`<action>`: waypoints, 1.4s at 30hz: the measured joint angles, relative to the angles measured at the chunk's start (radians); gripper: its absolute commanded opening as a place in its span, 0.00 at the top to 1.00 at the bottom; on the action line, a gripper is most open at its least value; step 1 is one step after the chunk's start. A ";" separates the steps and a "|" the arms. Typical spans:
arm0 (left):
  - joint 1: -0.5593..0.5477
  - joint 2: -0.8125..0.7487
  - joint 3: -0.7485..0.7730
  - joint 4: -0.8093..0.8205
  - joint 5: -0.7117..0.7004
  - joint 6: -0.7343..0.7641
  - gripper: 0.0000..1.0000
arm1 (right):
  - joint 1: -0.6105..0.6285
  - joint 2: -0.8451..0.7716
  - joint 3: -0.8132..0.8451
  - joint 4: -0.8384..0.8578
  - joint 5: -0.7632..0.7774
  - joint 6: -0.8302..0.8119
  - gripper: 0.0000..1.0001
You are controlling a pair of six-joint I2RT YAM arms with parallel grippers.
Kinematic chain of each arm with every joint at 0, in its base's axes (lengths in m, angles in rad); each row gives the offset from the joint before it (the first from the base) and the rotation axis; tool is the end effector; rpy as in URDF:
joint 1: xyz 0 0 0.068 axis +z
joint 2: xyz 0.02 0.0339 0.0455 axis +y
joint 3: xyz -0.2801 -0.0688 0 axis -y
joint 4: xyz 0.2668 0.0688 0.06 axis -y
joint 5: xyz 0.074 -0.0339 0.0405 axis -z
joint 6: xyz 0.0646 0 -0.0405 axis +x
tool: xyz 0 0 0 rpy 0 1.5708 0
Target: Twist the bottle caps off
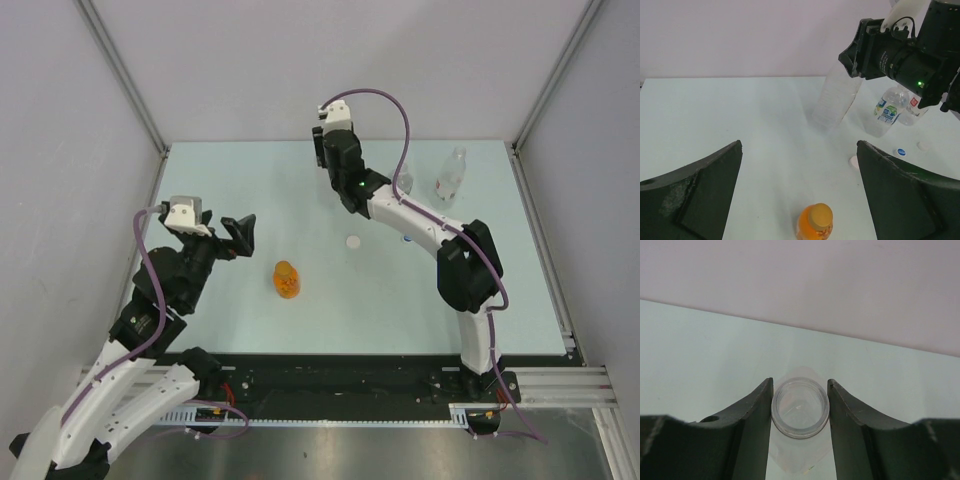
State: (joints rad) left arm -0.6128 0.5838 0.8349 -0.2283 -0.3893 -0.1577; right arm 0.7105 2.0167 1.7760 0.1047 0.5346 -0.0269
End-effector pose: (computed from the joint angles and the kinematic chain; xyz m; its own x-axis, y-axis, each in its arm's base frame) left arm 0.1479 -0.0740 0.3954 -0.0164 -0.1661 -0.9860 0.2219 0.9609 -0.1656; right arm 0.4328 0.3289 0.3433 -0.0979 -0.1148 -0.9885 -0.1813 0.9788 -0.0957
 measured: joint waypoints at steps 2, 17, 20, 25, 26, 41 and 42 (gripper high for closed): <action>0.000 -0.005 -0.005 0.000 0.000 0.002 0.00 | -0.016 0.015 0.006 -0.017 -0.001 0.018 1.00; 0.000 0.014 -0.010 0.008 0.012 0.001 0.00 | -0.063 0.037 -0.018 -0.080 -0.044 0.124 1.00; 0.000 0.019 -0.010 0.008 0.018 0.000 0.00 | -0.063 0.037 -0.019 -0.086 -0.047 0.129 1.00; 0.000 0.031 -0.010 0.005 0.027 0.000 0.00 | -0.063 0.037 -0.020 -0.086 -0.047 0.132 0.72; 0.000 0.034 -0.010 0.005 0.027 0.000 0.00 | -0.063 0.037 -0.020 -0.086 -0.046 0.132 0.68; 0.000 0.051 -0.011 0.001 0.030 -0.001 0.00 | -0.064 0.037 -0.028 -0.093 -0.047 0.152 0.24; 0.000 0.051 -0.010 0.001 0.030 -0.001 0.00 | -0.064 0.037 -0.029 -0.093 -0.047 0.152 0.23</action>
State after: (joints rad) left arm -0.6128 0.6346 0.8246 -0.2272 -0.3592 -0.1589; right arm 0.6468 2.0533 1.7473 0.0113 0.4881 0.1253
